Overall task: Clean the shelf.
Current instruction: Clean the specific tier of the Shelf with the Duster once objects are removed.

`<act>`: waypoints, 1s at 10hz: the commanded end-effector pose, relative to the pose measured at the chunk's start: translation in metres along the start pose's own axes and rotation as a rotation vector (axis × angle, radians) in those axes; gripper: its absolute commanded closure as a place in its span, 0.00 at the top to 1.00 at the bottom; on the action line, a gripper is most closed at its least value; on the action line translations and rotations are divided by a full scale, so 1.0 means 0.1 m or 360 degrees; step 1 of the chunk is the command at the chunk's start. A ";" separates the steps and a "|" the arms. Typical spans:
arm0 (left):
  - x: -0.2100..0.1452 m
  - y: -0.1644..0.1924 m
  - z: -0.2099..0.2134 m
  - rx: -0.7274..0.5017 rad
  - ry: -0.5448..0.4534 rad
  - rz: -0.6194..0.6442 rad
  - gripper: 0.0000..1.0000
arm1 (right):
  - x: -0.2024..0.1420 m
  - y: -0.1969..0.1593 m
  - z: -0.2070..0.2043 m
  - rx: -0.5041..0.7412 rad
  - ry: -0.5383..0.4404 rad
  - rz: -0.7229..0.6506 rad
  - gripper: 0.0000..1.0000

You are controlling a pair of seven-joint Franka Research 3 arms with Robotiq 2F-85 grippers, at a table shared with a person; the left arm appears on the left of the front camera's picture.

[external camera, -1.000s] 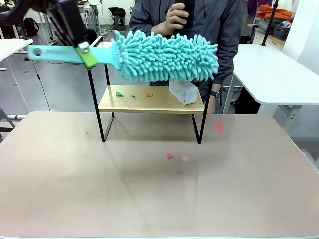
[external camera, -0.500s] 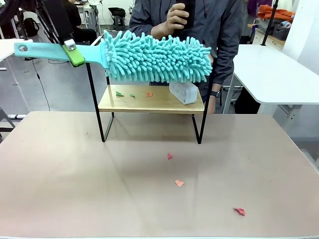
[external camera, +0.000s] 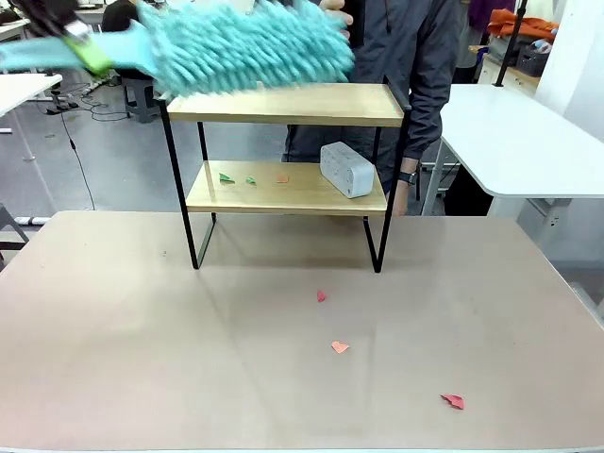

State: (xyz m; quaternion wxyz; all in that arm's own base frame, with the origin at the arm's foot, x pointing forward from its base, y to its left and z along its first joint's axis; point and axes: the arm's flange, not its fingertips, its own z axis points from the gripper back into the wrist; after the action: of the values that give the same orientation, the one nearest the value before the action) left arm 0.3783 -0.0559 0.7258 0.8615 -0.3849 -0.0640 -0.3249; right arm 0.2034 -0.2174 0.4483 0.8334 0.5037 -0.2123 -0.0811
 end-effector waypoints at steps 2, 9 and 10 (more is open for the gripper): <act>-0.95 0.32 0.68 0.0155 -0.0753 0.0440 0.12 | 0.01 0.00 0.00 0.0024 -0.0019 0.0043 1.00; -1.76 1.64 -0.05 0.0762 -0.0567 0.1388 0.00 | 0.01 0.00 0.00 0.0024 -0.0019 0.0043 1.00; -1.62 1.65 -0.16 0.0712 -0.0534 0.1360 0.00 | 0.01 0.00 0.00 0.0024 -0.0019 0.0043 1.00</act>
State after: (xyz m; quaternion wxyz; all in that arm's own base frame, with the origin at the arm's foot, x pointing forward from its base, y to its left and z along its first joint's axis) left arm 0.3445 0.1096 0.5428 0.9570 -0.2141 -0.1161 0.1578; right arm 0.2035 -0.2177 0.4477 0.8335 0.5037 -0.2117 -0.0815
